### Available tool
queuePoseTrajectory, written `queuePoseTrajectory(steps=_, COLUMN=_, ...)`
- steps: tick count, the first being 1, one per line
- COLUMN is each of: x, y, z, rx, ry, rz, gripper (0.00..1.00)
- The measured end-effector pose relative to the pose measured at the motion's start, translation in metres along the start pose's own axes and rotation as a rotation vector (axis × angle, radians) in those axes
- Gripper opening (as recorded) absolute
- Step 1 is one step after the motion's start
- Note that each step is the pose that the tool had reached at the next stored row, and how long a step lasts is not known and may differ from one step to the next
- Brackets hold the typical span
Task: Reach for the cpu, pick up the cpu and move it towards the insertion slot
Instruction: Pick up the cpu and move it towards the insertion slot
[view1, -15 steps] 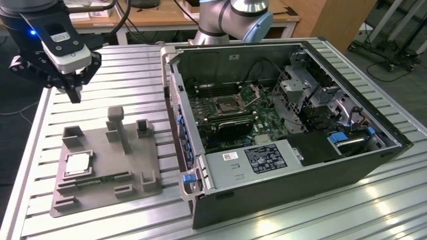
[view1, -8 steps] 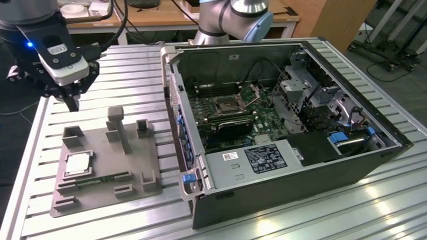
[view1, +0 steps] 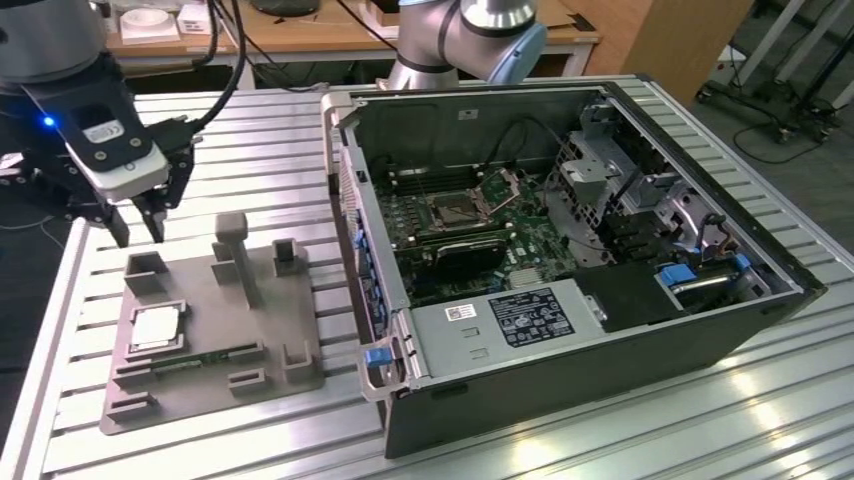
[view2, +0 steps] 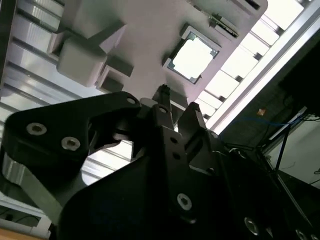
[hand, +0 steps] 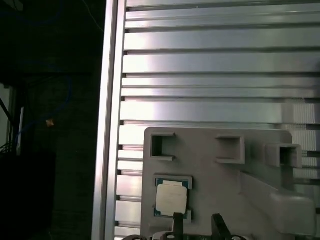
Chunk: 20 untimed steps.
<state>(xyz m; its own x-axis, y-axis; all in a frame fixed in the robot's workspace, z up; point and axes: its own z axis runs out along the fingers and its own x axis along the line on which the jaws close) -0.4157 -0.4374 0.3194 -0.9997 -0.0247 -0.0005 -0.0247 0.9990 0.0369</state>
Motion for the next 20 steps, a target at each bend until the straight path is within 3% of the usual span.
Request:
queuePoseTrajectory(steps=3, x=0.0012, y=-0.0017, z=0.0055, rx=0.0, ry=-0.0001, rz=0.0, gripper=0.41)
queuePoseTrajectory(steps=5, x=0.0024, y=-0.0018, z=0.0091, rx=0.0, ry=-0.0001, rz=0.0, gripper=0.53)
queuePoseTrajectory(steps=6, x=0.0031, y=-0.0019, z=0.0109, rx=0.0, ry=-0.0001, rz=0.0, gripper=0.53)
queuePoseTrajectory(steps=8, x=0.0052, y=-0.002, z=0.0145, rx=0.0002, ry=0.0002, rz=0.0, gripper=0.64)
queuePoseTrajectory(steps=9, x=0.0067, y=-0.002, z=0.0163, rx=0.0002, ry=0.0001, rz=0.001, gripper=0.64)
queuePoseTrajectory(steps=11, x=0.0091, y=-0.0021, z=0.02, rx=0.0011, ry=-0.0003, rz=0.007, gripper=0.76)
queuePoseTrajectory(steps=12, x=0.0102, y=-0.0021, z=0.0218, rx=0.0018, ry=-0.0004, rz=0.01, gripper=0.76)
queuePoseTrajectory(steps=16, x=0.0157, y=-0.0023, z=0.0292, rx=0.0024, ry=-0.0006, rz=0.017, gripper=0.94)
queuePoseTrajectory(steps=20, x=0.0195, y=-0.0031, z=0.0363, rx=0.0024, ry=-0.0008, rz=0.021, gripper=0.94)
